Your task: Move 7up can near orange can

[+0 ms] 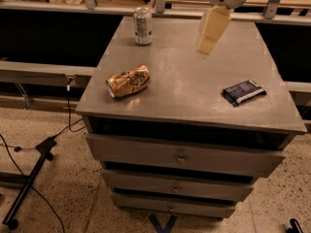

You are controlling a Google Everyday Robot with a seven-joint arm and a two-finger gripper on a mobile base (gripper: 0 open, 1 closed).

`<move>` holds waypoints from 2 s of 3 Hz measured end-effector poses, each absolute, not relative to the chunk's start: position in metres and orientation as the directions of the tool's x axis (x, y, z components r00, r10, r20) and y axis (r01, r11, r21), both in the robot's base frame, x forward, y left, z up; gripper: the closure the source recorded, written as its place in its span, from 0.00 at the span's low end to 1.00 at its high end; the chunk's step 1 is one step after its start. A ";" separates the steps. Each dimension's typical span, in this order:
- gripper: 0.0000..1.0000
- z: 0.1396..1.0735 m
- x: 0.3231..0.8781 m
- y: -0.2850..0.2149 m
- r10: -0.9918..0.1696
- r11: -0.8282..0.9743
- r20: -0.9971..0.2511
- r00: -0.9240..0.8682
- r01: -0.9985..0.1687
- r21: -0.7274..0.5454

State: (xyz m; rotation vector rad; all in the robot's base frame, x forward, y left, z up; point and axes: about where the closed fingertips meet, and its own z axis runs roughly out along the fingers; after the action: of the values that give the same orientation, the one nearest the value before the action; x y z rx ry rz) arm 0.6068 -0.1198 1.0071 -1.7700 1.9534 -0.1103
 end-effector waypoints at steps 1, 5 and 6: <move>0.00 0.996 0.610 -0.110 -0.925 0.165 -0.379 -0.010 -0.911 -0.378; 0.00 1.081 0.700 -0.048 -0.579 0.508 -0.815 0.030 -0.768 -0.389; 0.00 1.066 0.700 -0.043 -0.569 0.528 -0.822 -0.014 -0.772 -0.353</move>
Offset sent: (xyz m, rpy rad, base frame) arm 0.0905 0.0625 0.0797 0.6870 -0.4135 -0.0083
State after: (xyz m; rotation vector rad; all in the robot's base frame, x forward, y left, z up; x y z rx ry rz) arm 0.7002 -0.0430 1.0664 -1.1418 1.6929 0.2364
